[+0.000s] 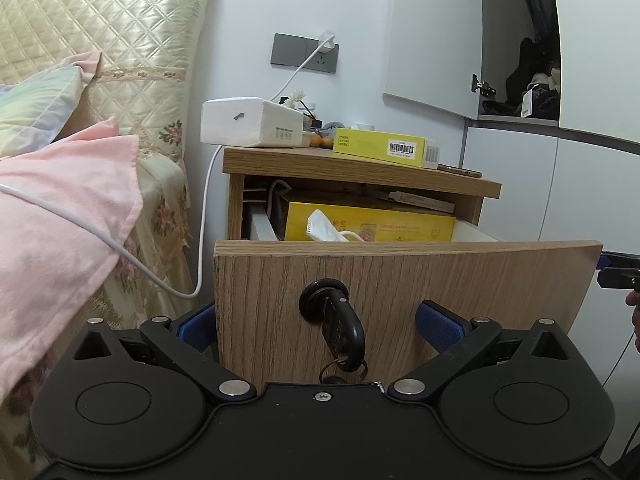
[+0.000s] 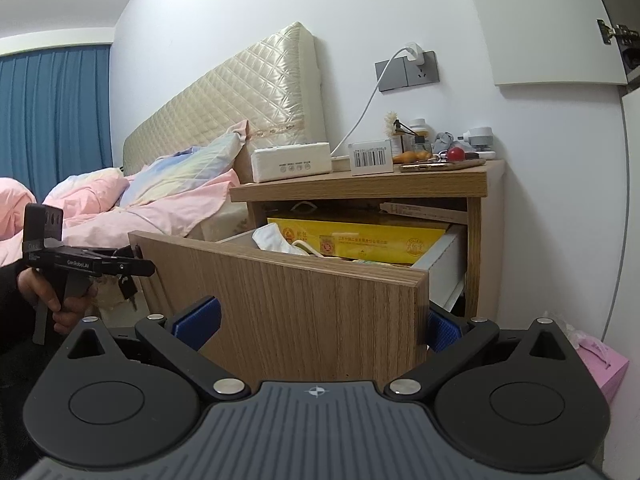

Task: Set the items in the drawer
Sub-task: 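Pull the drawer open by the key knob with the left tool, then release the key knob and back the left tool away from the drawer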

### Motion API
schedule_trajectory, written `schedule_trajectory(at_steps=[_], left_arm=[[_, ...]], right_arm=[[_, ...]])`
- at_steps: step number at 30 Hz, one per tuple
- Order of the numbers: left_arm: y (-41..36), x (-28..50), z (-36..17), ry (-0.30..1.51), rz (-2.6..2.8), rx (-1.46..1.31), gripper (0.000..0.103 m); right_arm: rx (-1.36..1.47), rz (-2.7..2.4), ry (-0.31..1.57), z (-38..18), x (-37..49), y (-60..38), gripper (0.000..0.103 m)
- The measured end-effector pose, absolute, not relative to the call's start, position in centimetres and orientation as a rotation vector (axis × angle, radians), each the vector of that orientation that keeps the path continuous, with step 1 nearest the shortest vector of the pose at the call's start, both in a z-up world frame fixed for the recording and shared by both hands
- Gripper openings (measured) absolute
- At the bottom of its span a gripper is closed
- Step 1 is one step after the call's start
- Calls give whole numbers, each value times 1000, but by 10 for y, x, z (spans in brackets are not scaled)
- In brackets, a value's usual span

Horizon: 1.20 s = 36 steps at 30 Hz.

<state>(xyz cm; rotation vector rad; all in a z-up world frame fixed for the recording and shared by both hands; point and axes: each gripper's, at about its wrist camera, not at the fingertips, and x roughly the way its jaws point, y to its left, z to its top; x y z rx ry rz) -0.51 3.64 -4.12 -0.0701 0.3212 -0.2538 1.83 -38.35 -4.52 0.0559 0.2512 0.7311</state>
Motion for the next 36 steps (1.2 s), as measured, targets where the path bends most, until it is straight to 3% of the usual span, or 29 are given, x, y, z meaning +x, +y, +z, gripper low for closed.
schedule_trajectory(at_steps=[22,36], left_arm=[[19,-32,-7,222,-137,-36,101],[-1,-42,62,190,-38,-104,102]], right_arm=[[123,497,134,0,-4,-329,103],[135,438,126,19,-6,-294,103]])
